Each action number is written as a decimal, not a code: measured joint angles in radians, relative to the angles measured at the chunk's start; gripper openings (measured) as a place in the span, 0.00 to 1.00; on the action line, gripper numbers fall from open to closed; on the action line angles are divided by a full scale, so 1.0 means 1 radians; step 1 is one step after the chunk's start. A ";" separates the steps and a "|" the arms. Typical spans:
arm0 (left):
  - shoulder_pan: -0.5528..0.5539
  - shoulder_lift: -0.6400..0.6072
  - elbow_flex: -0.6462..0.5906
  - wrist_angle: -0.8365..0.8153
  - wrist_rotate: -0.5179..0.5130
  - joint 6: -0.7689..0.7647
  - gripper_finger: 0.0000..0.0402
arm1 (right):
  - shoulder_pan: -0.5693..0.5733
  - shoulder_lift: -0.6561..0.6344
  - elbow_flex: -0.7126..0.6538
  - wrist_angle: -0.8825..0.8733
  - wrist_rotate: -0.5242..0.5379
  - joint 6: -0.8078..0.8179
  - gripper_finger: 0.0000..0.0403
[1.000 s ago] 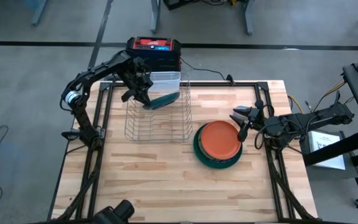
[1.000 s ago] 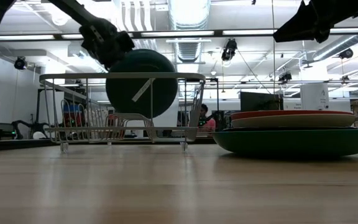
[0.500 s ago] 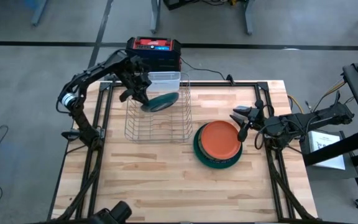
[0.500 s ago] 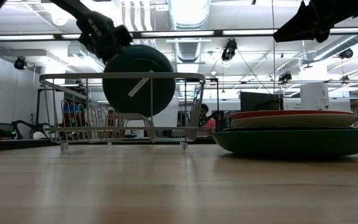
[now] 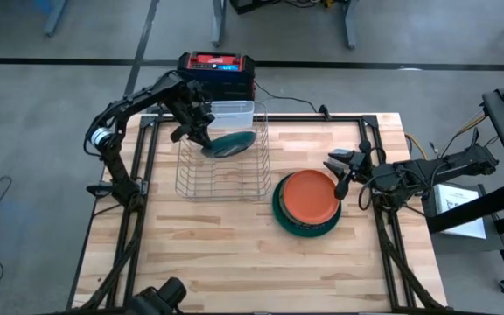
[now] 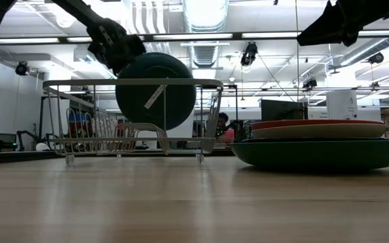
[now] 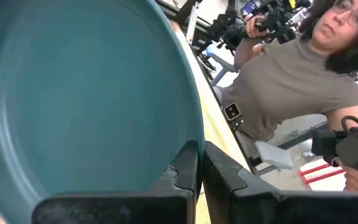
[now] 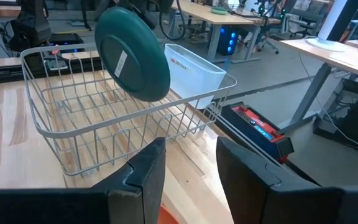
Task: Sort dishes
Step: Put the dark green plate into the dish rack
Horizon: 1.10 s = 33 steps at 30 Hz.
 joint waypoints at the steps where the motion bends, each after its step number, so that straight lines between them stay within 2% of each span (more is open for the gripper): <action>1: 0.008 0.000 0.001 0.000 -0.006 -0.008 0.00 | 0.000 0.000 0.000 0.000 0.000 0.000 0.33; 11: 0.104 0.001 0.000 0.006 -0.057 -0.055 0.10 | 0.000 0.000 0.000 0.000 0.000 0.000 0.31; 13: 0.115 0.002 0.000 0.012 -0.094 -0.072 0.12 | 0.000 0.000 0.000 0.000 0.000 0.000 0.32; 19: 0.121 0.002 0.000 0.102 -0.214 -0.244 0.18 | 0.000 0.000 0.000 0.000 0.000 0.000 0.35; 25: 0.125 0.002 0.000 0.133 -0.245 -0.311 0.22 | 0.000 0.000 0.000 0.000 0.000 0.000 0.35; 33: 0.141 0.002 0.011 0.160 -0.355 -0.454 0.28 | 0.000 0.000 0.000 0.000 0.000 0.000 0.35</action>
